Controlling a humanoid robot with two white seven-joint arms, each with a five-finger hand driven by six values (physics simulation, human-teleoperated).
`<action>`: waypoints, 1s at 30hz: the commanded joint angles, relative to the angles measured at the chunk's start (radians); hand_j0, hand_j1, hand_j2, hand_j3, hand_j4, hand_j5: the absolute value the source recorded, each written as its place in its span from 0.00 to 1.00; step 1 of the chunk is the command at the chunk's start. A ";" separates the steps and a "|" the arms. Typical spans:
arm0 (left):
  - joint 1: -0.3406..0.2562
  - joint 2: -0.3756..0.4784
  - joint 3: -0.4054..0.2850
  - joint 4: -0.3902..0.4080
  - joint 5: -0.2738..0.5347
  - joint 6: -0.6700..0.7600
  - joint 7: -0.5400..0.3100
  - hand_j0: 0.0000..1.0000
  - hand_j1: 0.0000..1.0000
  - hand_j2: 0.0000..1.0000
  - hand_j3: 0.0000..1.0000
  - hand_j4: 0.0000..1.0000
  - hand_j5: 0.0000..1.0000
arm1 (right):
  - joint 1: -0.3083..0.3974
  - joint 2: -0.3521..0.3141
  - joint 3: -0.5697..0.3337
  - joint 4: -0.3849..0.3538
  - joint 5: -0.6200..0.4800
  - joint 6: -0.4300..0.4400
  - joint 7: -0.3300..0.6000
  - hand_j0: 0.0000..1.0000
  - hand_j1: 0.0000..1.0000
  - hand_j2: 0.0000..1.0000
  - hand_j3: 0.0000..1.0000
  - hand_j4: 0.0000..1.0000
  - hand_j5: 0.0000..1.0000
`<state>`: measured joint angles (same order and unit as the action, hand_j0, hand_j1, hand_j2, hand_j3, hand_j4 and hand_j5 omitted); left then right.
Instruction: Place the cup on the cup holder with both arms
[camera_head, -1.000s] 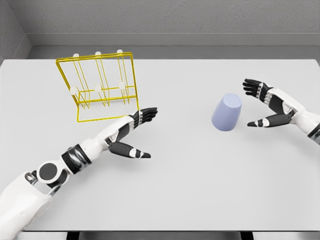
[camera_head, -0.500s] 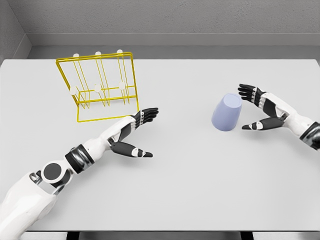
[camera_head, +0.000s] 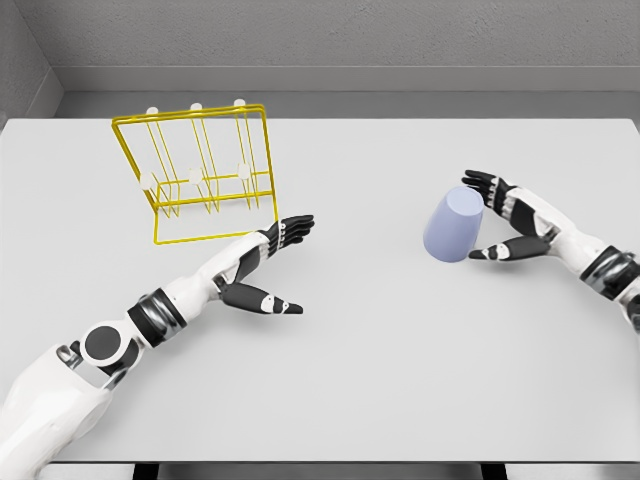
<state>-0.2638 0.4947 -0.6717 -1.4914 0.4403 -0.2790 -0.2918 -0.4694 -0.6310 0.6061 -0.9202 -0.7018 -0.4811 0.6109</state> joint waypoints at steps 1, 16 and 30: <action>0.000 0.004 0.001 -0.001 0.005 0.000 0.000 1.00 1.00 1.00 1.00 1.00 1.00 | 0.000 0.005 0.000 -0.002 -0.007 0.001 0.000 1.00 1.00 1.00 1.00 1.00 1.00; 0.002 0.005 0.000 0.000 0.000 -0.008 -0.009 1.00 1.00 1.00 1.00 1.00 1.00 | -0.008 0.020 0.027 -0.017 0.001 -0.004 0.000 1.00 1.00 1.00 1.00 1.00 1.00; 0.005 0.007 0.000 -0.001 0.001 -0.012 -0.009 1.00 1.00 1.00 1.00 1.00 1.00 | -0.011 0.036 0.044 -0.017 -0.001 -0.001 0.000 0.97 0.97 0.97 0.97 0.97 0.97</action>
<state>-0.2577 0.5008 -0.6720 -1.4918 0.4368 -0.2914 -0.3007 -0.4847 -0.5953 0.6500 -0.9360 -0.6961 -0.4836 0.6108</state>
